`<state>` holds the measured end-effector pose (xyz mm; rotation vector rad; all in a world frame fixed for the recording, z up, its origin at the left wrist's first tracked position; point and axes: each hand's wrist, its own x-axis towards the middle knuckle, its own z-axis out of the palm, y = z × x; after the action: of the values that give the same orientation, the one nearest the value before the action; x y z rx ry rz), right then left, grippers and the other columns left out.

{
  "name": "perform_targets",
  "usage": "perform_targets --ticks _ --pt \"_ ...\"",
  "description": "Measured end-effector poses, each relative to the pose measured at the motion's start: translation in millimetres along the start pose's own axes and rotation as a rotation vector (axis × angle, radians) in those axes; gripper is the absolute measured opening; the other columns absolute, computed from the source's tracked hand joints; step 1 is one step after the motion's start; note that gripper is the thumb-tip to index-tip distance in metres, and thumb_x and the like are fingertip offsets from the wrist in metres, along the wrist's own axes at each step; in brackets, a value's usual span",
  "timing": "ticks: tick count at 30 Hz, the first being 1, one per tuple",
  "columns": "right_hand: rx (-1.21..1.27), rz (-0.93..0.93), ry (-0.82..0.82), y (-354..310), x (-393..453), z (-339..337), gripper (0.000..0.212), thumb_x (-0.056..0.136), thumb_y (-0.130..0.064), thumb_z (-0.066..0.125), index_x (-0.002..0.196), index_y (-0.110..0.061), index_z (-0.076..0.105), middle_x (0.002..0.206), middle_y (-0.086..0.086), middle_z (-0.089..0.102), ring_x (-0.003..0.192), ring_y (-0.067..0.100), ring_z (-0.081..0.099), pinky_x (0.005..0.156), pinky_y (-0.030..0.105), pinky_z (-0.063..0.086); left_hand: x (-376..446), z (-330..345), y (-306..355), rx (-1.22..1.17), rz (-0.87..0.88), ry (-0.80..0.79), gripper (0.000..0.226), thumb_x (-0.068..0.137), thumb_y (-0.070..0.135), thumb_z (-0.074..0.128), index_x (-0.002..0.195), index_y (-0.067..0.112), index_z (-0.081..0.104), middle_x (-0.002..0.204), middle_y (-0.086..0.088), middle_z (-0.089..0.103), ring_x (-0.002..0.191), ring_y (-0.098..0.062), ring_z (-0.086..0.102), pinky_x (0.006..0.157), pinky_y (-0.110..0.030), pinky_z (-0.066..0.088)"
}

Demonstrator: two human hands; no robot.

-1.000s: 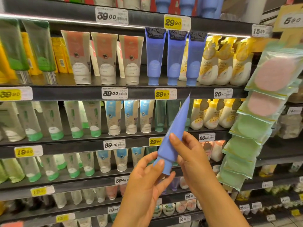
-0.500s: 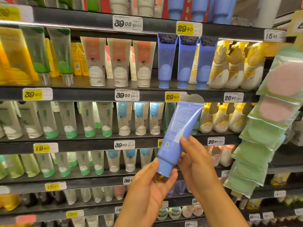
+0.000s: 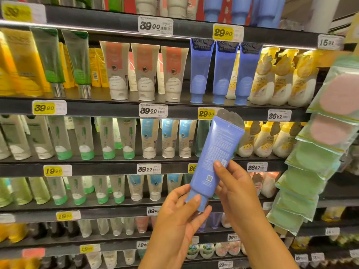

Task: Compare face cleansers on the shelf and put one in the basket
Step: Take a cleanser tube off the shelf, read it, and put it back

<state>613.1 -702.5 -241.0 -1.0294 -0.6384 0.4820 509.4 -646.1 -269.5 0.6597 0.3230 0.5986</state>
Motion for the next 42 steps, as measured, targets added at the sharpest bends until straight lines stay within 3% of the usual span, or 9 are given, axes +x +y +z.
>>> perform_targets --ticks 8,12,17,22,25,29,33,38,42 --pt "0.154 -0.008 0.045 -1.8 0.1 -3.7 0.04 0.075 -0.022 0.058 0.113 -0.009 0.057 0.086 0.001 0.074 0.077 0.014 0.07 0.068 0.031 0.059 -6.3 9.0 3.6 -0.199 -0.17 -0.095 0.042 0.07 0.012 0.061 0.104 -0.011 0.059 0.093 -0.028 0.069 0.069 -0.034 0.07 0.058 -0.039 0.059" --pt "0.197 0.005 0.059 -2.6 1.0 -5.1 0.046 0.074 -0.02 0.059 0.118 -0.01 0.049 0.084 0.001 0.074 0.076 0.015 0.07 0.066 0.032 0.059 -5.1 9.4 1.8 -0.187 -0.149 -0.079 0.038 0.071 0.008 0.059 0.103 -0.012 0.057 0.091 -0.029 0.068 0.066 -0.034 0.069 0.055 -0.037 0.058" --pt "0.092 0.04 0.023 -4.0 1.7 -8.3 0.04 0.076 -0.022 0.059 0.113 -0.01 0.054 0.09 0.0 0.073 0.081 0.013 0.07 0.065 0.028 0.057 -4.7 6.4 1.5 -0.108 -0.124 -0.066 0.042 0.067 0.004 0.061 0.108 -0.008 0.057 0.085 -0.024 0.07 0.067 -0.031 0.07 0.056 -0.035 0.058" --pt "-0.043 0.075 0.015 -1.9 1.1 -6.1 0.057 0.067 -0.037 0.064 0.116 -0.01 0.056 0.099 0.001 0.066 0.081 0.006 0.067 0.071 0.029 0.055 -3.2 4.8 1.5 -0.044 -0.101 -0.006 0.041 0.061 -0.001 0.063 0.102 -0.002 0.058 0.078 -0.019 0.072 0.065 -0.027 0.07 0.056 -0.036 0.059" --pt "-0.084 0.068 0.041 -1.0 2.3 -6.3 0.059 0.061 -0.041 0.067 0.109 -0.008 0.06 0.091 0.001 0.068 0.08 0.008 0.067 0.075 0.033 0.055 -4.0 4.6 1.1 -0.032 -0.109 0.001 0.046 0.06 -0.001 0.064 0.105 -0.003 0.058 0.078 -0.019 0.072 0.064 -0.026 0.07 0.058 -0.036 0.059" --pt "0.006 0.055 0.026 -2.2 1.8 -6.4 0.036 0.069 -0.035 0.063 0.093 -0.009 0.064 0.074 -0.001 0.07 0.073 0.012 0.068 0.064 0.027 0.057 -6.9 6.5 3.6 -0.1 -0.154 -0.037 0.047 0.06 0.005 0.066 0.105 -0.008 0.06 0.087 -0.023 0.07 0.068 -0.029 0.07 0.06 -0.035 0.059" --pt "0.159 0.073 0.027 -2.2 1.2 -4.8 0.029 0.078 -0.029 0.055 0.094 -0.008 0.064 0.074 0.005 0.071 0.069 0.016 0.069 0.062 0.03 0.059 -9.3 9.3 7.6 -0.236 -0.238 -0.062 0.03 0.068 0.009 0.064 0.091 -0.01 0.06 0.093 -0.031 0.067 0.072 -0.038 0.069 0.065 -0.045 0.059" --pt "0.294 0.106 0.053 0.6 0.1 -2.7 0.025 0.096 -0.019 0.042 0.096 -0.004 0.062 0.078 0.012 0.071 0.069 0.019 0.069 0.061 0.031 0.059 -13.1 12.5 11.7 -0.29 -0.315 -0.148 0.03 0.069 0.009 0.061 0.083 -0.016 0.069 0.096 -0.035 0.066 0.069 -0.039 0.069 0.054 -0.041 0.059" --pt "0.289 0.128 0.048 0.0 0.1 -2.7 0.028 0.097 -0.015 0.038 0.107 0.0 0.059 0.089 0.018 0.069 0.078 0.025 0.067 0.07 0.037 0.057 -10.9 8.8 7.6 -0.223 -0.259 -0.132 0.037 0.069 0.007 0.062 0.1 -0.014 0.06 0.094 -0.033 0.066 0.067 -0.037 0.069 0.054 -0.038 0.058"
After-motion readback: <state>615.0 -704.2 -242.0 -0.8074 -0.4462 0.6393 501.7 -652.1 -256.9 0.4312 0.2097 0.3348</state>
